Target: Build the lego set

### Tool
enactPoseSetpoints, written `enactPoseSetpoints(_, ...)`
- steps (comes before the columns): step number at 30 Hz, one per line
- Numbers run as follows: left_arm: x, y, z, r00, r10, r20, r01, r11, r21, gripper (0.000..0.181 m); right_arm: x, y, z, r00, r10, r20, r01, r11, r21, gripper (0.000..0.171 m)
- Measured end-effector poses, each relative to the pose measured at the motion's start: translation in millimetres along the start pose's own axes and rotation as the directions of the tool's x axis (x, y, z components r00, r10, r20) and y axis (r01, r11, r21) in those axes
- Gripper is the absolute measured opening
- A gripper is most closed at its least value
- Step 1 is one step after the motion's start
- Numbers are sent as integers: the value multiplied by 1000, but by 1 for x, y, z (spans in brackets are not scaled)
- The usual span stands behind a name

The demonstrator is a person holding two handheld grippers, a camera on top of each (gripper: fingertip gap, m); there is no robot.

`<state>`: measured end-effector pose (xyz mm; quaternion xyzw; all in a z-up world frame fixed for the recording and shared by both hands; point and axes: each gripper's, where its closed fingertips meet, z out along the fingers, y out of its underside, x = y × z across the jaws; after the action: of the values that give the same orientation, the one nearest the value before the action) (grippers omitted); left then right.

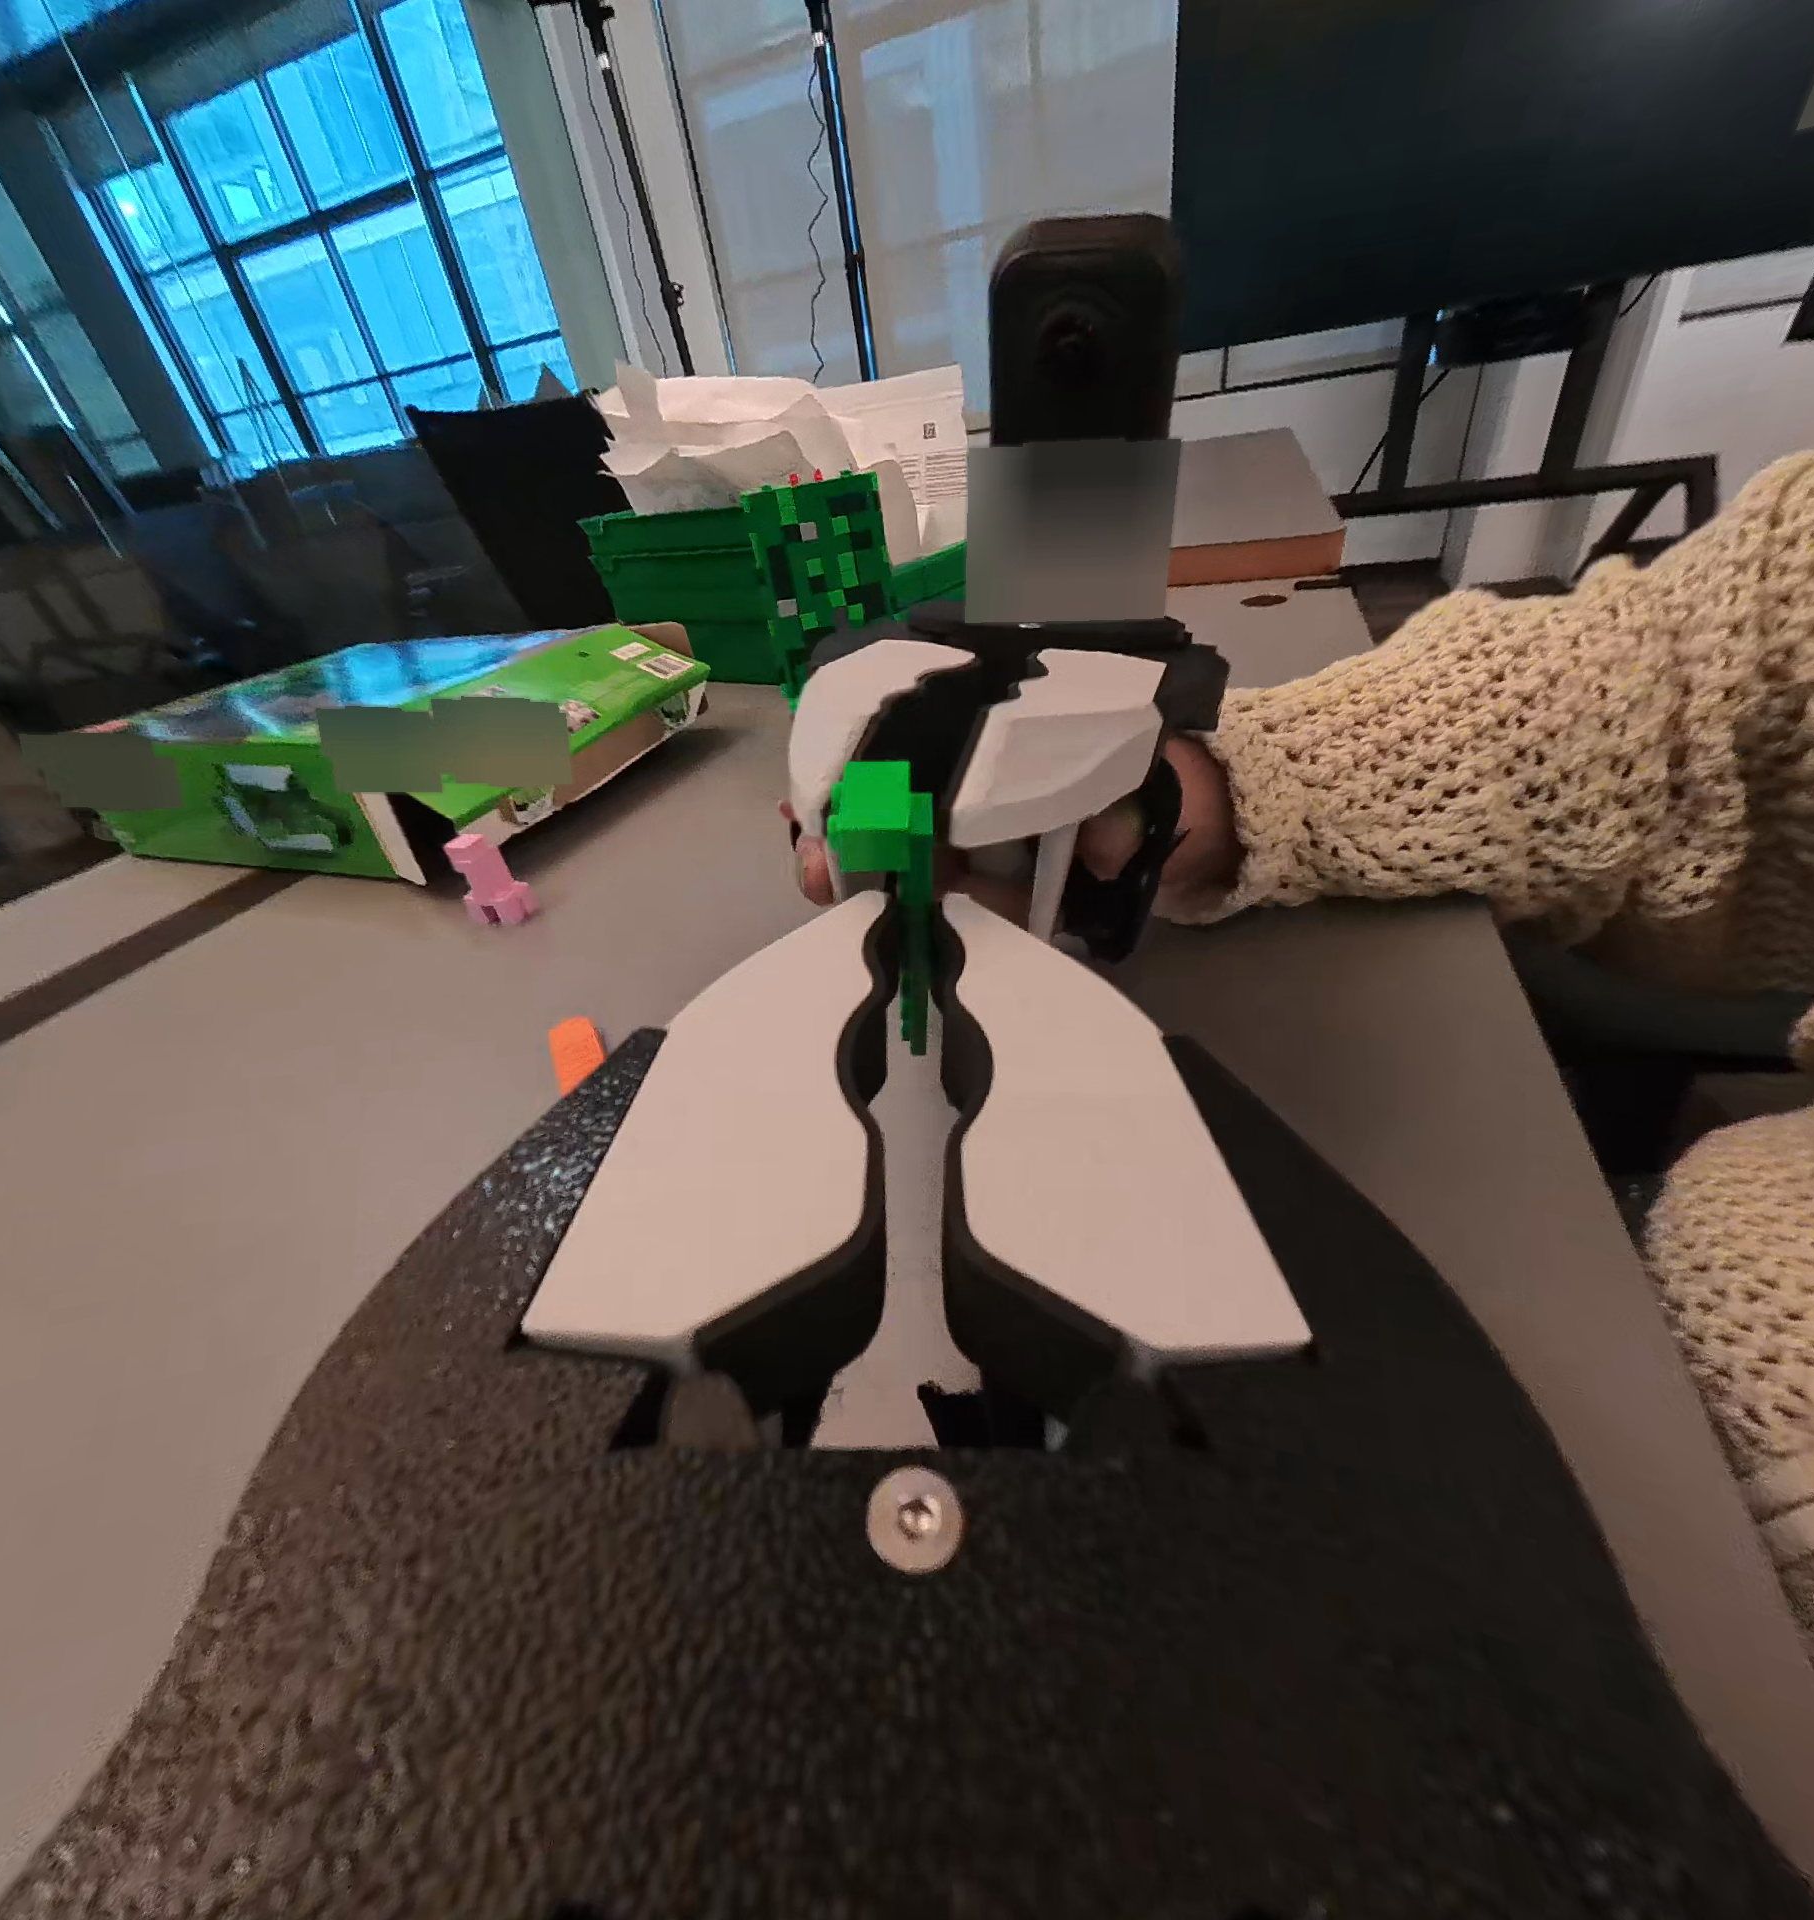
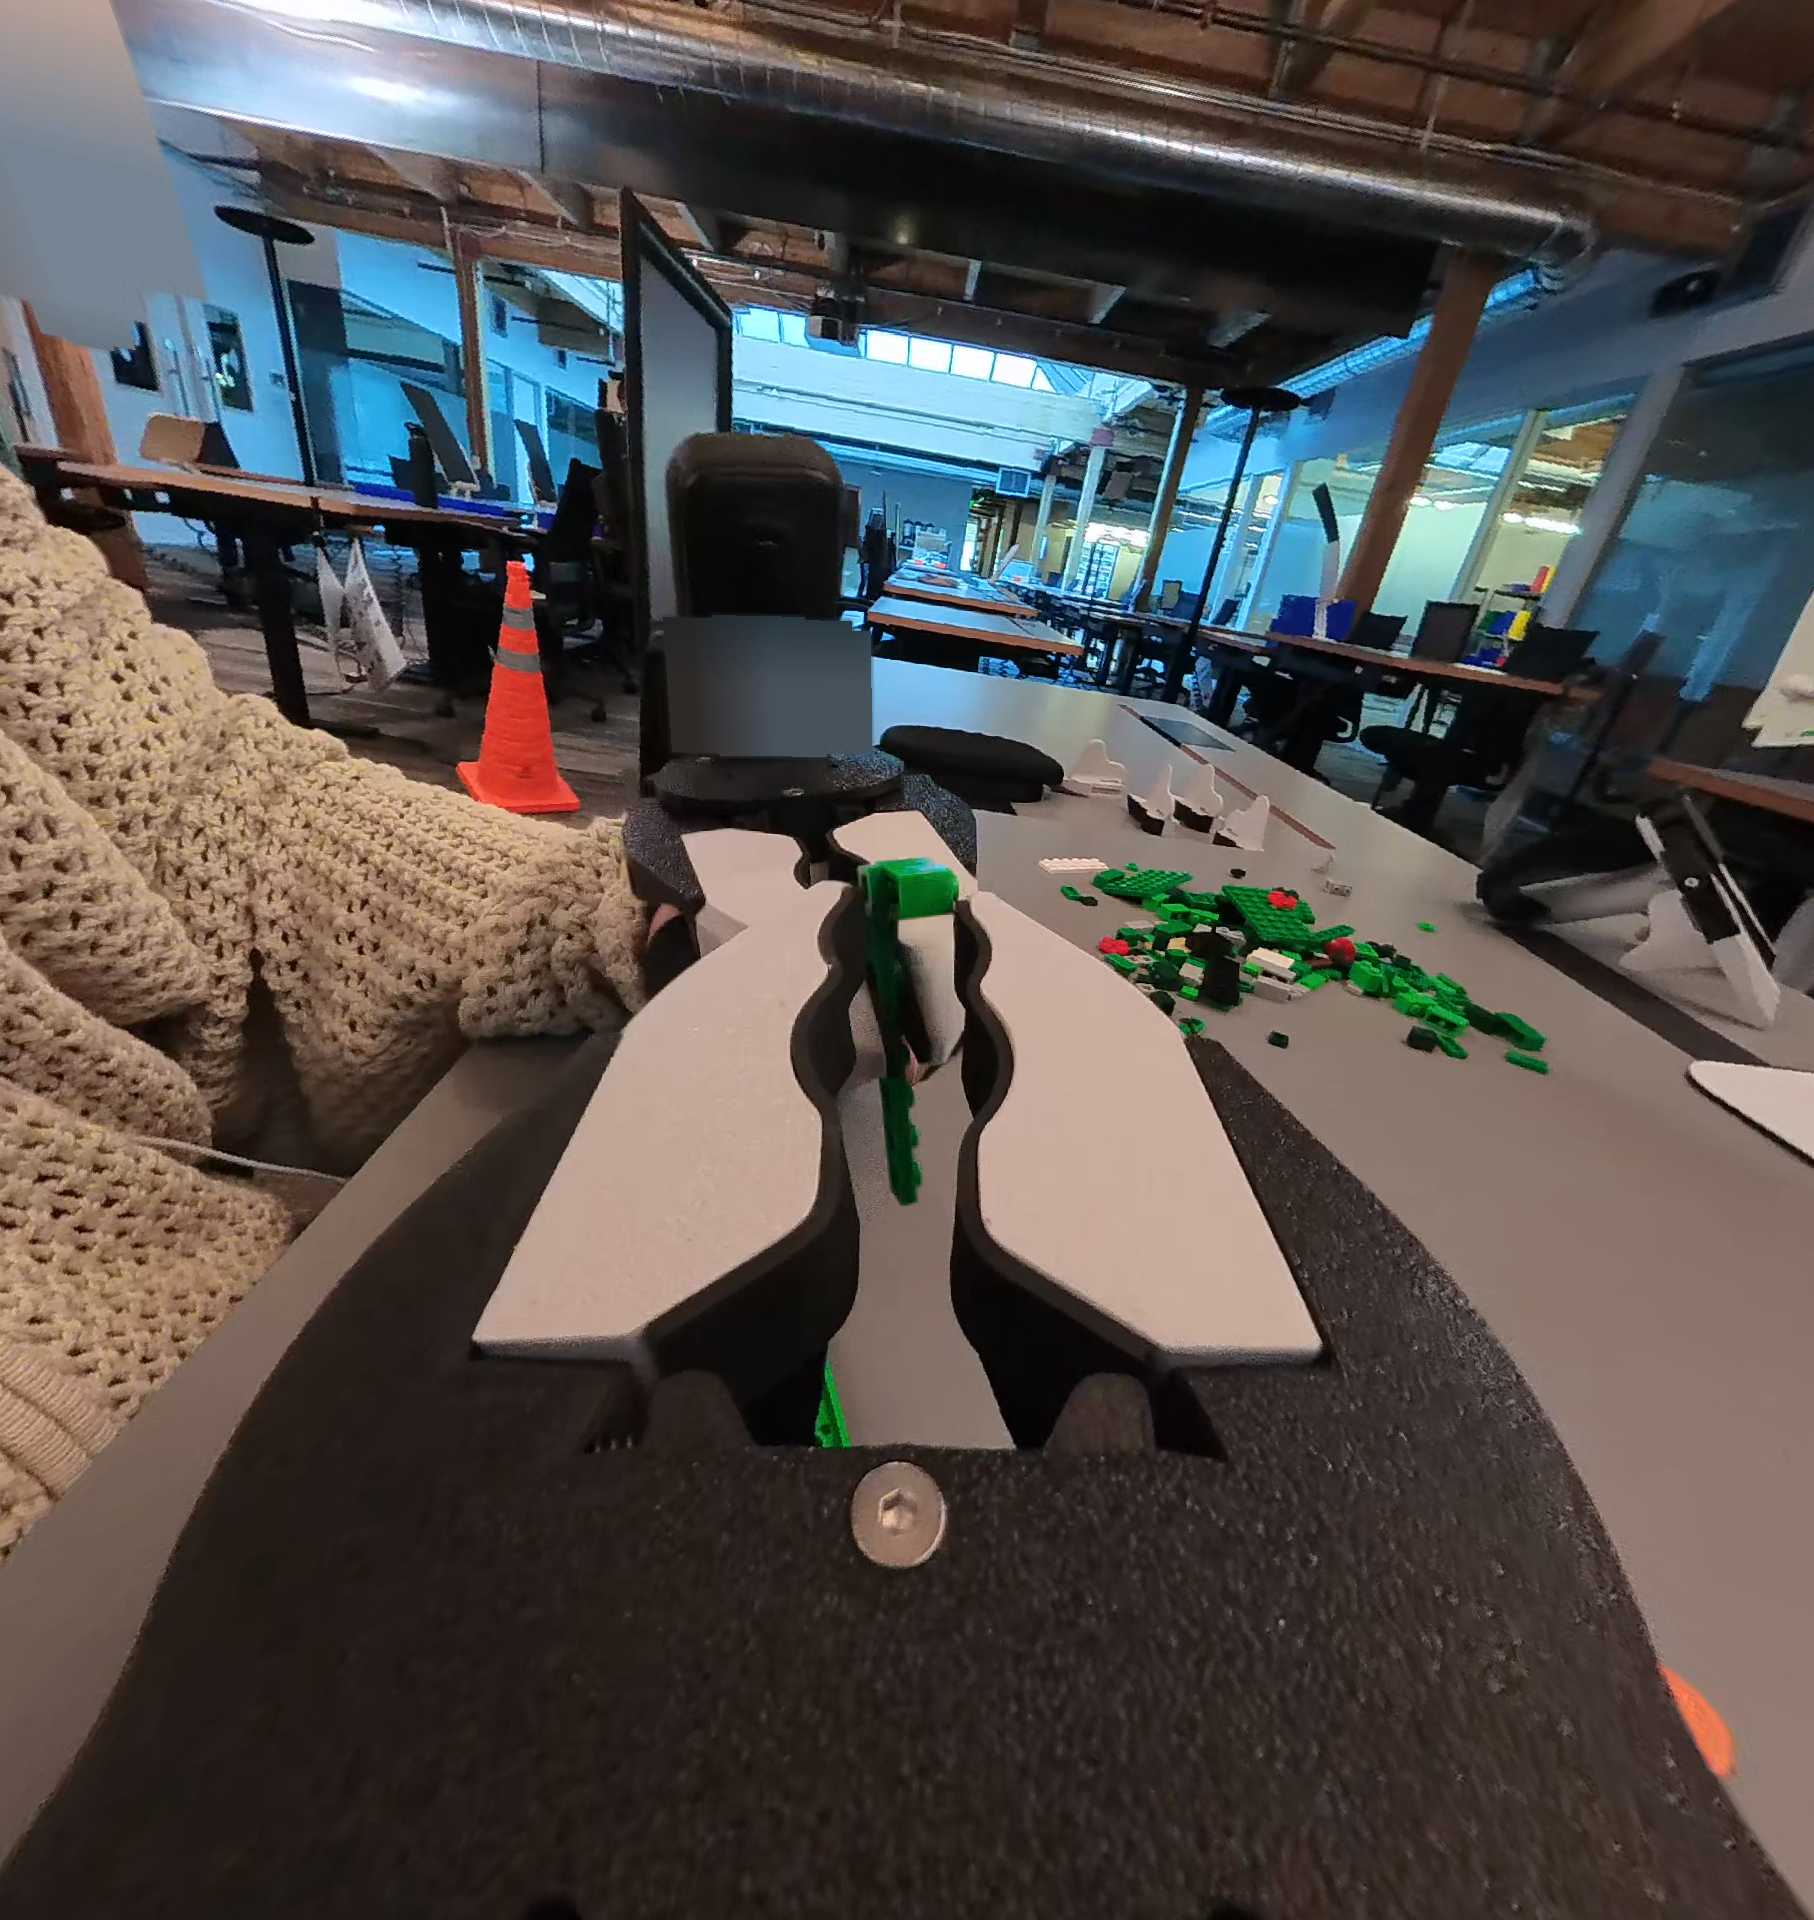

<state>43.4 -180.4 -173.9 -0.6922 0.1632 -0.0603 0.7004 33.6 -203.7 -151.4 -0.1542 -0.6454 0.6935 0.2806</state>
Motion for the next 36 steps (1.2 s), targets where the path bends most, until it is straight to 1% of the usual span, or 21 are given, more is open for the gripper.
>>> enactPoseSetpoints(3, -4, -2, -3, 998, -68, -11, 68, 998, 15, 4, 5, -3, -4, 999, 36, -7, -36, 999, 15, 18)
enactPoseSetpoints(5, -2, -1, -4, 996, -82, -34, 83, 997, 6, 4, 6, -3, -7, 999, 52, 2, -52, 999, 12, 18)
enactPoseSetpoints(10, 13, 7, 0, 992, -59, -114, 51, 996, -67, 4, -4, 1, -7, 995, 68, 70, -65, 997, -39, 17)
enactPoseSetpoints(12, 15, 8, 0, 991, -56, -125, 47, 996, -78, 4, -9, 3, -6, 994, 63, 94, -58, 997, -55, 10)
enactPoseSetpoints(16, 17, 10, 0, 989, -61, -138, 49, 995, -89, 4, -10, 5, -6, 993, 61, 104, -53, 995, -79, 10)
enactPoseSetpoints(21, 18, 19, 1, 989, -66, -136, 43, 986, -162, 4, -11, 14, -9, 995, 8, 99, 11, 980, -197, 10)
enactPoseSetpoints(26, 19, 32, 3, 991, -34, -132, 0, 968, -250, 4, -12, 25, -15, 994, -54, 100, 84, 945, -317, 10)
enactPoseSetpoints(32, 21, 42, 3, 991, -7, -132, -35, 948, -315, 4, -13, 33, -19, 990, -82, 112, 119, 915, -386, 10)
enactPoseSetpoints(36, 21, 44, 3, 991, 11, -130, -54, 942, -331, 4, -14, 35, -19, 990, -86, 116, 125, 910, -394, 10)
